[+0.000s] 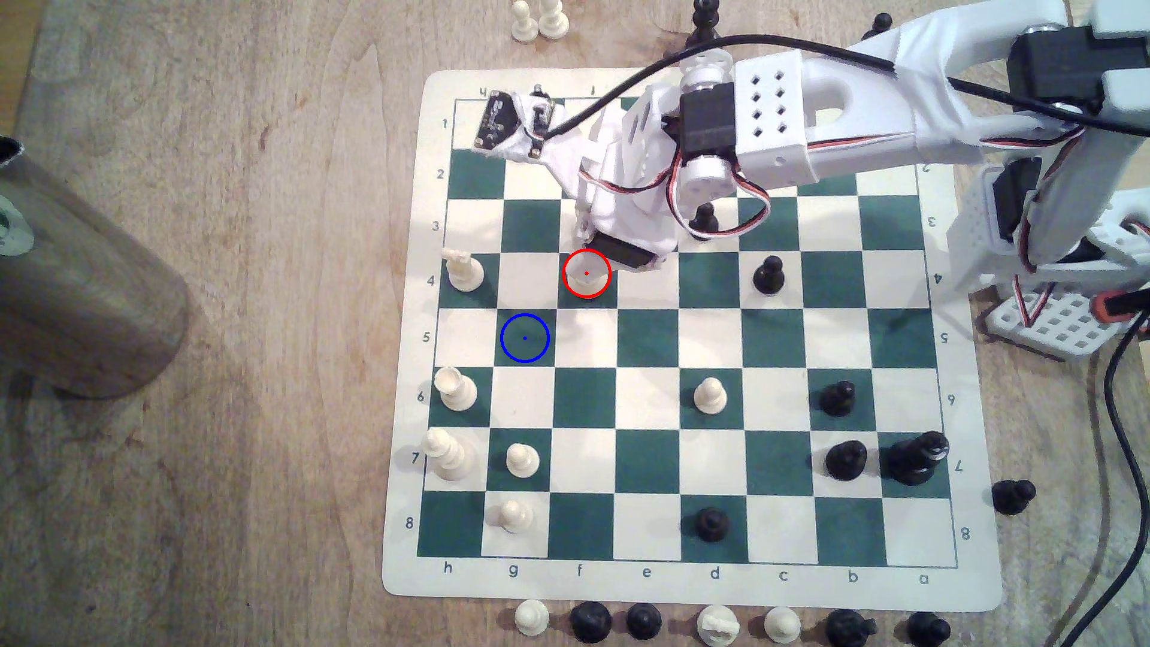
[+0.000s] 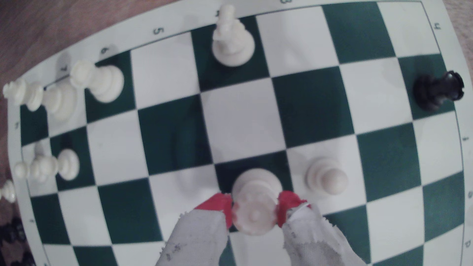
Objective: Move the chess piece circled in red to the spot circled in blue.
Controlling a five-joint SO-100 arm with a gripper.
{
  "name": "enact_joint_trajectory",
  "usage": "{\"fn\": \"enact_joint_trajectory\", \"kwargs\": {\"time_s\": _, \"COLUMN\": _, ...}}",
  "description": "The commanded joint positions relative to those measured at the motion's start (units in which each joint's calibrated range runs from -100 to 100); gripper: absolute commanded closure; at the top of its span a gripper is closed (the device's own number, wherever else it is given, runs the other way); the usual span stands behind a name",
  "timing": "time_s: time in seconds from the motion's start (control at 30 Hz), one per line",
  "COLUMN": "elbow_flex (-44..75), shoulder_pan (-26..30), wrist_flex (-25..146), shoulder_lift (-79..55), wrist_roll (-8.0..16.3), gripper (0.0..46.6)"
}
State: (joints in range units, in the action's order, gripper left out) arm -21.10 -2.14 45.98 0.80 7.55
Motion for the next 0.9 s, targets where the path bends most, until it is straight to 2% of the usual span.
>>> {"fn": "enact_joint_trajectory", "kwargs": {"time_s": 0.0, "elbow_flex": 3.3, "shoulder_pan": 0.1, "wrist_flex": 0.5, "shoulder_lift": 2.9, "wrist_roll": 0.1, "gripper": 43.2}}
{"fn": "enact_joint_trajectory", "kwargs": {"time_s": 0.23, "elbow_flex": 4.4, "shoulder_pan": 0.9, "wrist_flex": 9.9, "shoulder_lift": 11.9, "wrist_roll": 0.5, "gripper": 43.6}}
{"fn": "enact_joint_trajectory", "kwargs": {"time_s": 0.43, "elbow_flex": 13.4, "shoulder_pan": 1.8, "wrist_flex": 20.5, "shoulder_lift": 16.4, "wrist_roll": 0.9, "gripper": 43.9}}
{"fn": "enact_joint_trajectory", "kwargs": {"time_s": 0.53, "elbow_flex": 18.6, "shoulder_pan": 3.1, "wrist_flex": 22.3, "shoulder_lift": 14.0, "wrist_roll": 1.4, "gripper": 43.9}}
{"fn": "enact_joint_trajectory", "kwargs": {"time_s": 0.7, "elbow_flex": 31.9, "shoulder_pan": 7.1, "wrist_flex": 24.6, "shoulder_lift": 2.4, "wrist_roll": 2.6, "gripper": 44.7}}
{"fn": "enact_joint_trajectory", "kwargs": {"time_s": 0.87, "elbow_flex": 40.3, "shoulder_pan": 7.7, "wrist_flex": 24.0, "shoulder_lift": -6.8, "wrist_roll": 3.0, "gripper": 44.8}}
